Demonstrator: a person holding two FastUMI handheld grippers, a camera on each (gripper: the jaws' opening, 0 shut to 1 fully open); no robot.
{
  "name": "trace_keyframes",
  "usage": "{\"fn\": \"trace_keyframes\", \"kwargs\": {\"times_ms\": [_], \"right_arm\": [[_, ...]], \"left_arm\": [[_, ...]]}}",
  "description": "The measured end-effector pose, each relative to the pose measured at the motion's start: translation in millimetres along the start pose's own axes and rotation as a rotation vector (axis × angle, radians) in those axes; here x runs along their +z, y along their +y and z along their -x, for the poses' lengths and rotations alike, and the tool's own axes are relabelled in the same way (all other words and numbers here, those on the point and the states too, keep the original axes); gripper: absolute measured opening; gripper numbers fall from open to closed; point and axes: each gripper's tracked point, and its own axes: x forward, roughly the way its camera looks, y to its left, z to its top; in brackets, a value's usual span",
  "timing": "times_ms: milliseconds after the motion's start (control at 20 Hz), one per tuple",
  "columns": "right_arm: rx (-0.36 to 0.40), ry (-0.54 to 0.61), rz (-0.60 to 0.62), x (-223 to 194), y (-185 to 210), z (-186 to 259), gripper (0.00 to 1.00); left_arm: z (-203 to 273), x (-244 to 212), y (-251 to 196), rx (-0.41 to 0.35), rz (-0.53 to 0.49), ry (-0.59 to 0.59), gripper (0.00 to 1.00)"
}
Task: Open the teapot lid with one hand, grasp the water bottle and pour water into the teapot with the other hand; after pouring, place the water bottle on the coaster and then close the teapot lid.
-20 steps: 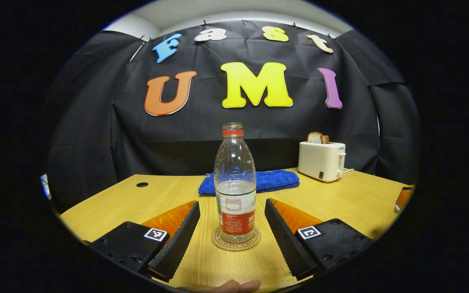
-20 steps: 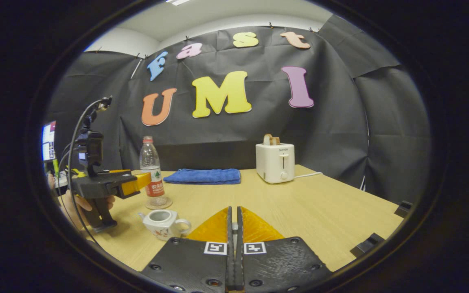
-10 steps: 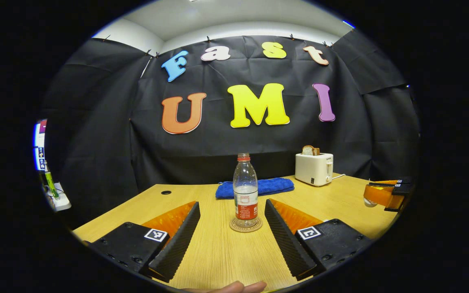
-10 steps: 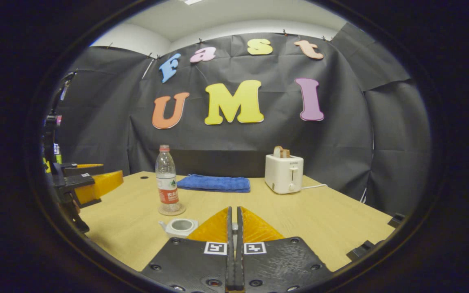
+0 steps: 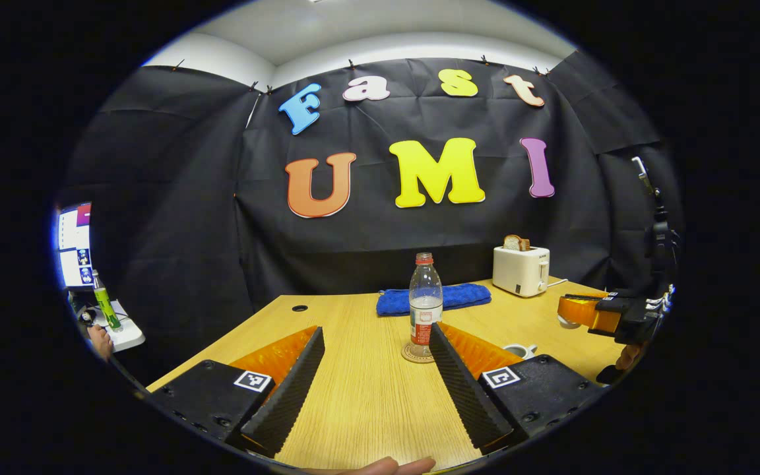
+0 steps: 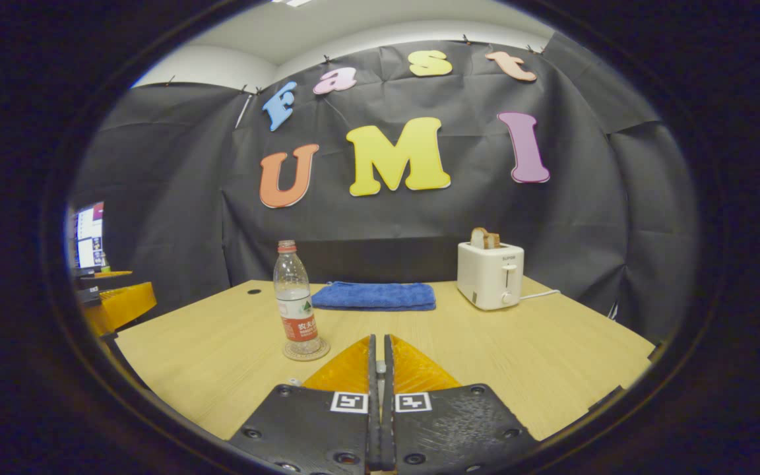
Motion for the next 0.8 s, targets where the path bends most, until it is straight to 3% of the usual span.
{"fn": "trace_keyframes", "kwargs": {"times_ms": [450,500,550,800], "right_arm": [[0.046,0.096,0.021,-42,46,-31,0.00],[0.053,0.103,0.027,-47,50,-35,0.00],[0.053,0.111,0.037,-50,52,-37,0.02],[0.043,0.119,0.034,-54,53,-49,0.02]], "left_arm": [[23,18,63,0.072,0.094,0.019,1.00],[27,19,67,0.072,0.103,0.022,0.95],[28,20,67,0.066,0.109,0.024,1.00],[38,32,62,0.030,0.105,-0.007,1.00]]}}
